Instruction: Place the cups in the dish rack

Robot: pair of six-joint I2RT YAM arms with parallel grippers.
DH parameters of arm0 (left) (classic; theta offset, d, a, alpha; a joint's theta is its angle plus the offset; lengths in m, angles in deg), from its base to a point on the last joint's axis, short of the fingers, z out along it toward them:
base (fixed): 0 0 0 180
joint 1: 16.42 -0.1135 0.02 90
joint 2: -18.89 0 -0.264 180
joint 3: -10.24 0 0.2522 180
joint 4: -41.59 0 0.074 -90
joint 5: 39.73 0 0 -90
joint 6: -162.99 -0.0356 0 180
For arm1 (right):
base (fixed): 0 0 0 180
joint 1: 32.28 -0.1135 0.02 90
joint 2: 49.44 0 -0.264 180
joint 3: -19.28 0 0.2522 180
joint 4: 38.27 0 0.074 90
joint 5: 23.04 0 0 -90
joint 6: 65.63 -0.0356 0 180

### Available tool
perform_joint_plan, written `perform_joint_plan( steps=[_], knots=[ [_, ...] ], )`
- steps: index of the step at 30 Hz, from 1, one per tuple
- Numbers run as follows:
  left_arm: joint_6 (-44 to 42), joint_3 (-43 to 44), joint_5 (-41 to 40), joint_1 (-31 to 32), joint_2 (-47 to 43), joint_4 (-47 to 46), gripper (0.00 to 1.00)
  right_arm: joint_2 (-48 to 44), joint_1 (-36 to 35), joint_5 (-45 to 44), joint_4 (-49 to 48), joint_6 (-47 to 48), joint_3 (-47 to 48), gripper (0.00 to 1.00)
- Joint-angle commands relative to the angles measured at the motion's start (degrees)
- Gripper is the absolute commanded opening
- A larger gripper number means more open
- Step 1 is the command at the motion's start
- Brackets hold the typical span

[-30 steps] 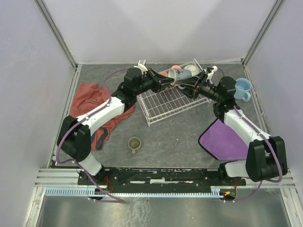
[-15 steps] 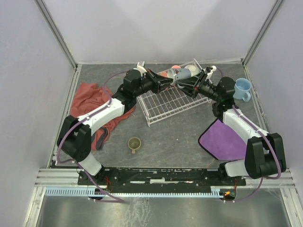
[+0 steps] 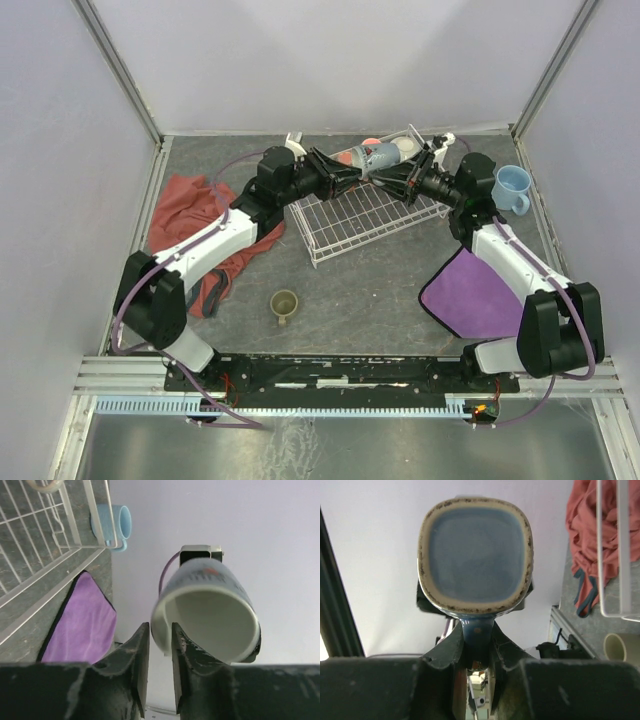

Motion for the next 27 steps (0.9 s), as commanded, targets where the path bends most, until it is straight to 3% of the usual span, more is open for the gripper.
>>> perform_joint_plan(
  steps=[1,5,10,19,27],
  knots=[
    [-9.9,4.4,-2.6,-1.7,-7.5,10.5,0.37,-0.4,0.6,-2.8,8.7,9.3,6.2,0.01],
    [-15.9,6.5,-7.3,-3.8,-9.9,23.0,0.50,2.0,-0.8,-3.1,12.4,13.0,9.8,0.00],
    [-20.3,7.0,-10.8,-7.3,-12.7,33.0,0.55,5.7,-4.6,-7.0,33.3,31.6,20.4,0.01],
    [-27.8,8.4,-11.7,-10.4,-13.0,42.3,0.61,16.1,-11.3,-19.0,53.3,51.7,36.7,0.01],
    [-30.3,5.4,-9.9,-13.5,-13.9,42.8,0.71,25.9,-17.1,-33.7,66.0,67.0,51.2,0.01]
  ],
)
